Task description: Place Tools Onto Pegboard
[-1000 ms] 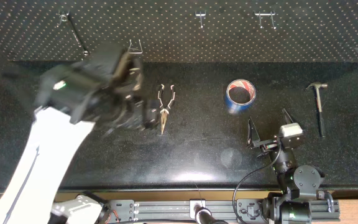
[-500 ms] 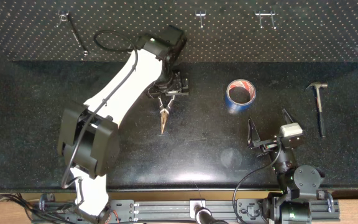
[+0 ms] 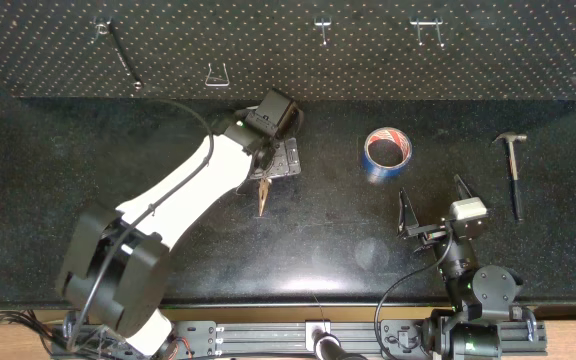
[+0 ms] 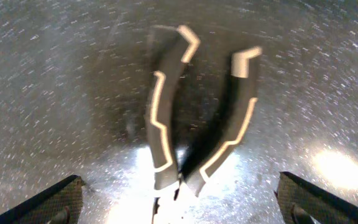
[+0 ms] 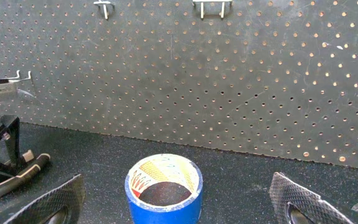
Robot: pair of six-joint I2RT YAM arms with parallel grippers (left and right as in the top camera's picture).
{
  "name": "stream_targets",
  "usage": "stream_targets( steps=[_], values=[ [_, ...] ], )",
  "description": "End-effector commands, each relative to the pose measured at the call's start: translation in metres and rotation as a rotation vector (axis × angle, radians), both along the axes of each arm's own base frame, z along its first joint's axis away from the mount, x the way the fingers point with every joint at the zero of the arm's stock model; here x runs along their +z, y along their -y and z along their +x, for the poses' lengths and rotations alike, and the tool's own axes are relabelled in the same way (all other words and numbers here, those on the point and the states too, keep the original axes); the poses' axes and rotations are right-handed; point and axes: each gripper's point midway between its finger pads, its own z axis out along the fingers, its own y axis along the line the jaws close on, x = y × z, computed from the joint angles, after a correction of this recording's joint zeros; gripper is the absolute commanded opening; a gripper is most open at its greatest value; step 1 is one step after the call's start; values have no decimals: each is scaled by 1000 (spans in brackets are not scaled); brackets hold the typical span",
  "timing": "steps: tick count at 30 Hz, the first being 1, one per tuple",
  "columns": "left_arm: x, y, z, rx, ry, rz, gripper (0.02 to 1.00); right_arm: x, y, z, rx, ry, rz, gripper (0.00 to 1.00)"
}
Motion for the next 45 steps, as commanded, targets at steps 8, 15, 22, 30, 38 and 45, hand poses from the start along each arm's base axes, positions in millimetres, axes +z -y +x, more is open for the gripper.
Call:
stream_targets(
  steps=[8, 15, 22, 30, 38, 45],
  values=[
    [-16, 6, 20, -207, -121, 2, 993, -1, 0, 0, 3, 1, 4, 976],
    [-28, 6, 24, -127, -132, -2, 993, -1, 0, 0, 3, 1, 4, 976],
    [-42, 5, 20, -130, -163, 21, 993, -1, 0, 0, 3, 1, 4, 976],
    [-42, 7, 19, -138, -162, 25, 776, -1, 0, 0, 3, 1, 4, 976],
    [-42, 10, 23, -139, -144, 17, 27, -1, 0, 0, 3, 0, 4, 974],
    [47, 4, 19, -167, 63, 81, 29, -1, 0, 0, 3, 1, 4, 976]
  ],
)
